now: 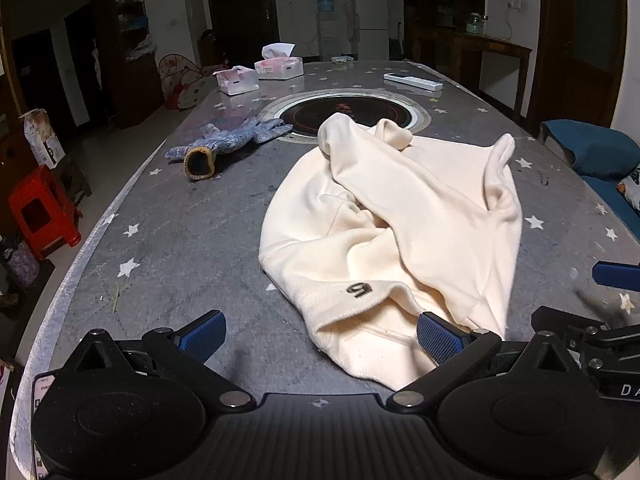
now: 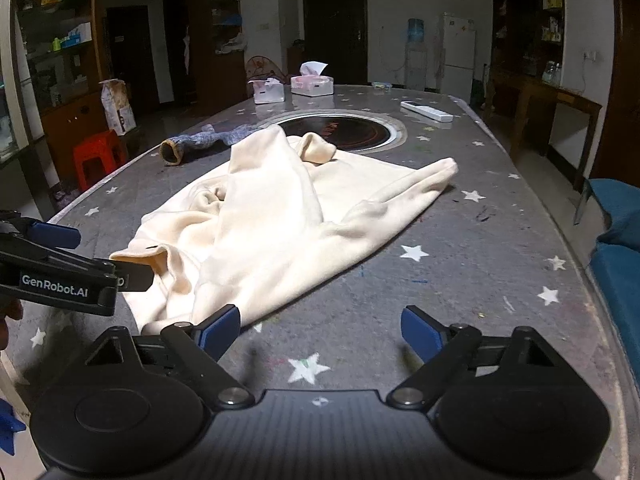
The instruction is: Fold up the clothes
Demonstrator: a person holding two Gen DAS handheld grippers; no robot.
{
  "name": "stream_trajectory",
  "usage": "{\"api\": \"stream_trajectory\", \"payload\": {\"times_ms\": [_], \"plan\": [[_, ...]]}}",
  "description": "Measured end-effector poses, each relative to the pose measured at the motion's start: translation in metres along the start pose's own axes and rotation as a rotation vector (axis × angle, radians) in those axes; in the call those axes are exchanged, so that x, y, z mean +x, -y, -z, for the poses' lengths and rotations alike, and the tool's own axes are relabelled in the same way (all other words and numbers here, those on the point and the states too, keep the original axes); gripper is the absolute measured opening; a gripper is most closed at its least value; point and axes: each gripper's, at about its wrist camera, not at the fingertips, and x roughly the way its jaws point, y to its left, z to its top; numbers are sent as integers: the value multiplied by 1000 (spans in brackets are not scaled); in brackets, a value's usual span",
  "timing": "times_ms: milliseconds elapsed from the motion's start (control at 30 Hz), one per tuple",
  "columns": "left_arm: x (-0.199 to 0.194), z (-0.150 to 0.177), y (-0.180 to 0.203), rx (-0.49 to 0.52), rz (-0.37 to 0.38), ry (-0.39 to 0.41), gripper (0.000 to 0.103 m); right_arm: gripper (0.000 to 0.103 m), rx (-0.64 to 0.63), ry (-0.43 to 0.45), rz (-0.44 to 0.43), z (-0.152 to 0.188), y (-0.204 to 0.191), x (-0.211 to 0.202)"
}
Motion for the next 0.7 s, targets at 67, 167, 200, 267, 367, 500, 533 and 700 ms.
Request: {"api": "stream_trajectory", "payload": {"times_ms": [67, 167, 200, 267, 367, 500, 533, 700], "plan": [[3, -3, -2, -5, -5, -1, 103, 82, 0, -4, -20, -2, -1, 4], [7, -8, -7, -13, -10, 6, 103, 78, -9, -5, -42, -5, -5, 8], [9, -10, -9, -17, -13, 8, 103, 76, -13, -5, -49, -6, -6, 9], [12, -14, -15, -28, -22, 10, 103, 73, -14, -8, -69, -9, -8, 11], [18, -18, -23, -45, -34, 12, 103, 69, -30, -17, -97, -12, -15, 16], [30, -21, -32, -58, -53, -7, 103, 64, -55, -23, -129, -16, -25, 21], [34, -21, -34, -61, -58, -16, 103, 64, -61, -24, -136, -17, -28, 23], [48, -22, -42, -90, -25, -54, 95, 58, -120, -29, -166, -18, -44, 30]]}}
